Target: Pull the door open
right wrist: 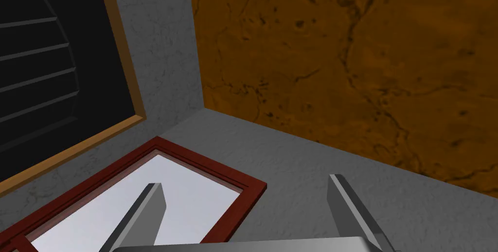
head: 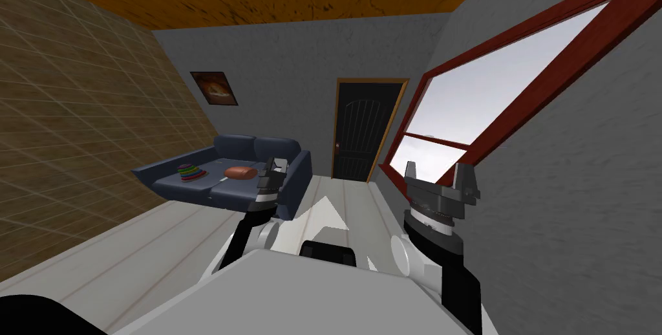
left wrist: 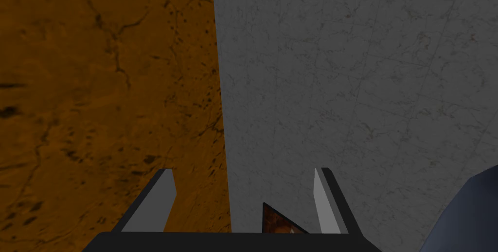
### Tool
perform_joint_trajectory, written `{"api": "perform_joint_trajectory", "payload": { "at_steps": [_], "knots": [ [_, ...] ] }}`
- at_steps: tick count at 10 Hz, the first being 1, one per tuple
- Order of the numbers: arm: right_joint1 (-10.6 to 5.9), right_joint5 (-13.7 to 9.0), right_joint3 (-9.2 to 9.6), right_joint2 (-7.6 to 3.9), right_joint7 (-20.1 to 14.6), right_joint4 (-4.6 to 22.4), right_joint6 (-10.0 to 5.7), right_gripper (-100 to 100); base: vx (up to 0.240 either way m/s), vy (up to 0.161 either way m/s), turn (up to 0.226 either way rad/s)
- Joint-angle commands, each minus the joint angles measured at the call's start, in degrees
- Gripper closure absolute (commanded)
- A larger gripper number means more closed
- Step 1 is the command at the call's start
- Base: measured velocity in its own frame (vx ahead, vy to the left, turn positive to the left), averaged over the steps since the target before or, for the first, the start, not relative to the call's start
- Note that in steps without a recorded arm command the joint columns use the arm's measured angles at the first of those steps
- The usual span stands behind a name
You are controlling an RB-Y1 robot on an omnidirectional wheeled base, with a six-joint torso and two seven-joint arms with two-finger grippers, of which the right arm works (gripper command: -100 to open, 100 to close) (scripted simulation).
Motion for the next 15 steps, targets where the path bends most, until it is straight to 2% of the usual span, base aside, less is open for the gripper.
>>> {"api": "perform_joint_trajectory", "payload": {
  "at_steps": [1,4,6,9,15],
  "knots": [
    [-0.79,-1.63,0.27,-0.86,-0.71,1.67,0.14,-100,0.080,0.021,0.062],
    [-2.32,-4.81,0.81,-2.23,-2.11,4.93,0.40,-100,0.136,0.020,0.063],
    [-2.95,-6.13,1.03,-2.74,-2.69,6.29,0.52,-100,0.128,0.018,0.038],
    [-4.88,-10.13,1.71,-4.03,-4.44,10.39,0.85,-100,0.125,0.020,0.061],
    [-7.63,-15.83,2.67,-5.49,-6.94,16.24,1.33,-100,0.106,0.020,0.054]
  ]
}}
